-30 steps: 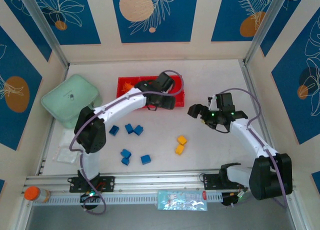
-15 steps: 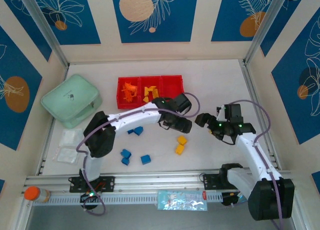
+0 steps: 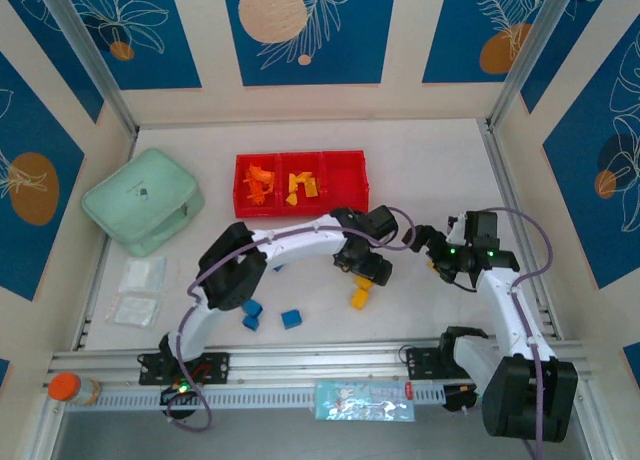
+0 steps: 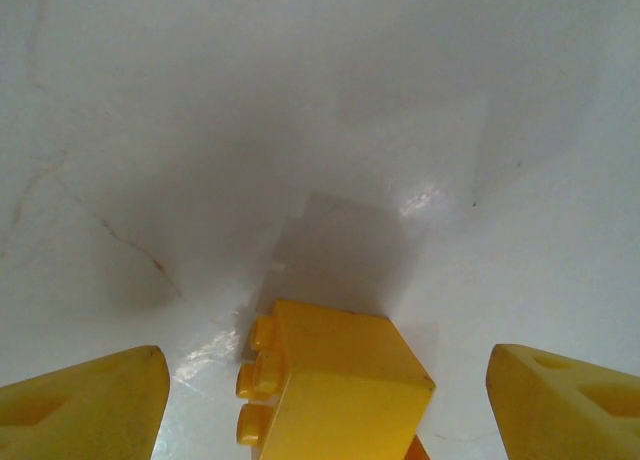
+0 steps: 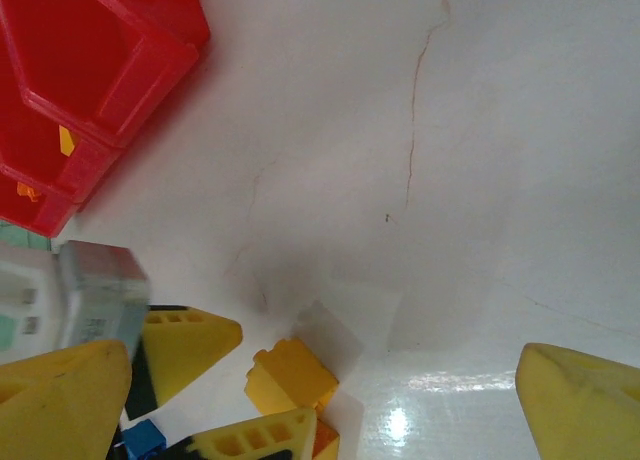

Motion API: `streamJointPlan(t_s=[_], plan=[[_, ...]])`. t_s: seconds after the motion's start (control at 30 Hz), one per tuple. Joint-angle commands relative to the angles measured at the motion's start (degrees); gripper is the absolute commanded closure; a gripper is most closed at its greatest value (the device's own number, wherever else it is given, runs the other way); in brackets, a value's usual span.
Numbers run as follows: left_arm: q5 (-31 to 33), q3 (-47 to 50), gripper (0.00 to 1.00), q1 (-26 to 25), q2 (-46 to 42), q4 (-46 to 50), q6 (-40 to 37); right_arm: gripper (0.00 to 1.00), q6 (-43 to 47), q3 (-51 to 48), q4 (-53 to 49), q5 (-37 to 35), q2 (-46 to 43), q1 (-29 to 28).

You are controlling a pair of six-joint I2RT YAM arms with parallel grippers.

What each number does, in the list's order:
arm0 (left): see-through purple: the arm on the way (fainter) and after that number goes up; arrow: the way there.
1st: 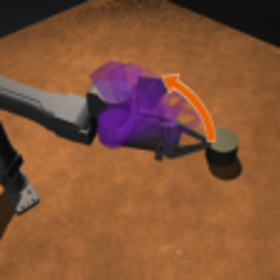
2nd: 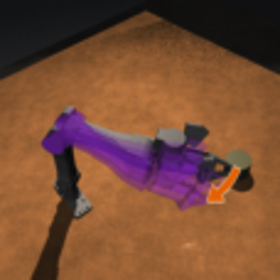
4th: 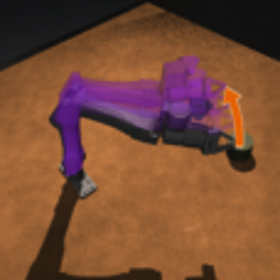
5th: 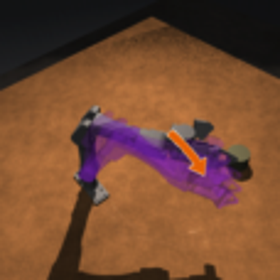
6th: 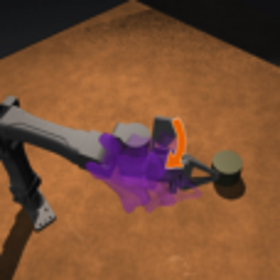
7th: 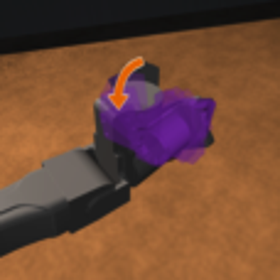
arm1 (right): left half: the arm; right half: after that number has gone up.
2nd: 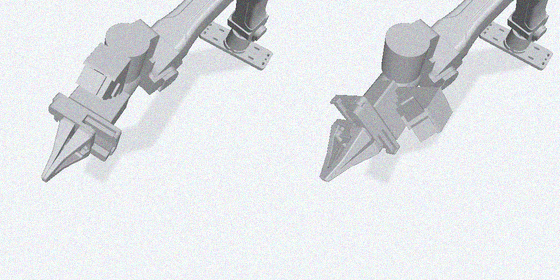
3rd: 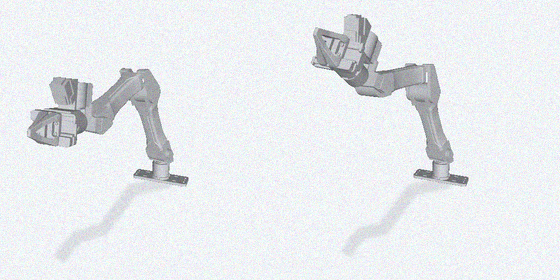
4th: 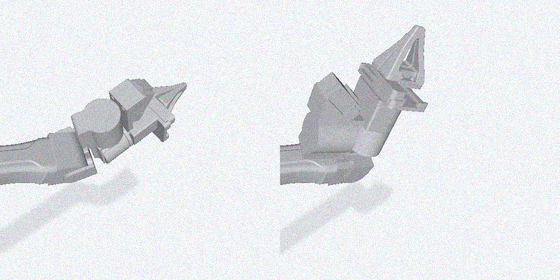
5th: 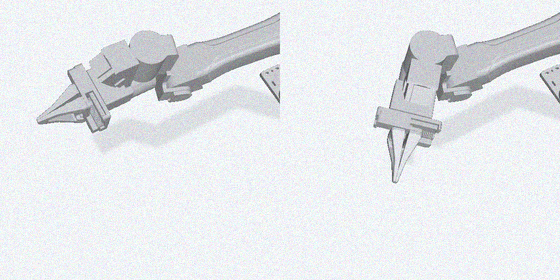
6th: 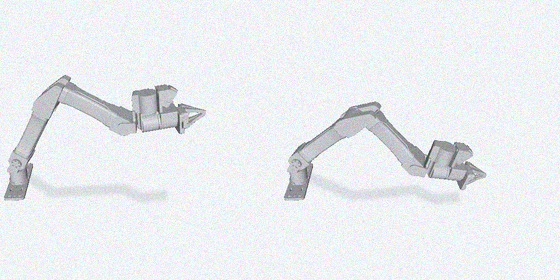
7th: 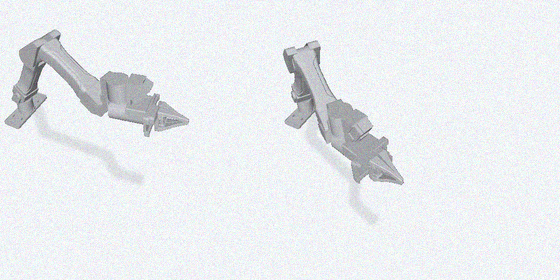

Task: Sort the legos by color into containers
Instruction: Pick up the lego from the middle-left of the table, then place the lego in the container.

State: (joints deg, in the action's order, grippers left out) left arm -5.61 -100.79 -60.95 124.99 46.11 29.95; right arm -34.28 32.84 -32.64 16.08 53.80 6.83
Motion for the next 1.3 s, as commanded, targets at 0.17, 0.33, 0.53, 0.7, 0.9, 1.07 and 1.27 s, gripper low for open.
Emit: streamJointPlan(t_s=[0.17,0.33,0.53,0.7,0.9,1.07,1.27], plan=[[-0.1,-1.8,0.2,-2.1,3.1,4.9,-4.5,0.01,0.7,-2.4,1.0,3.3,0.0,1.3],[2.3,-1.7,0.32,-2.1,3.2,4.5,-4.7,0.01,0.7,-2.2,1.1,3.7,0.1,1.4],[3.2,-2.1,0.46,-2.0,3.3,3.9,-5.0,0.01,1.1,-1.8,0.6,3.8,-0.2,1.5],[4.9,-2.2,0.54,-1.5,0.8,5.0,-6.0,0.01,1.1,-1.0,-0.1,3.1,-0.8,1.2],[8.2,-0.1,0.59,1.3,-5.8,5.4,-6.6,0.01,0.5,1.1,-0.8,2.9,-1.0,-1.1],[12.4,0.3,0.6,6.3,-10.6,6.1,-8.4,0.01,-0.7,4.0,-0.8,1.5,0.7,-5.9],[17.9,-4.9,0.61,16.1,-10.6,8.5,-10.4,0.01,-4.7,6.9,4.2,-2.3,5.3,-16.4]])
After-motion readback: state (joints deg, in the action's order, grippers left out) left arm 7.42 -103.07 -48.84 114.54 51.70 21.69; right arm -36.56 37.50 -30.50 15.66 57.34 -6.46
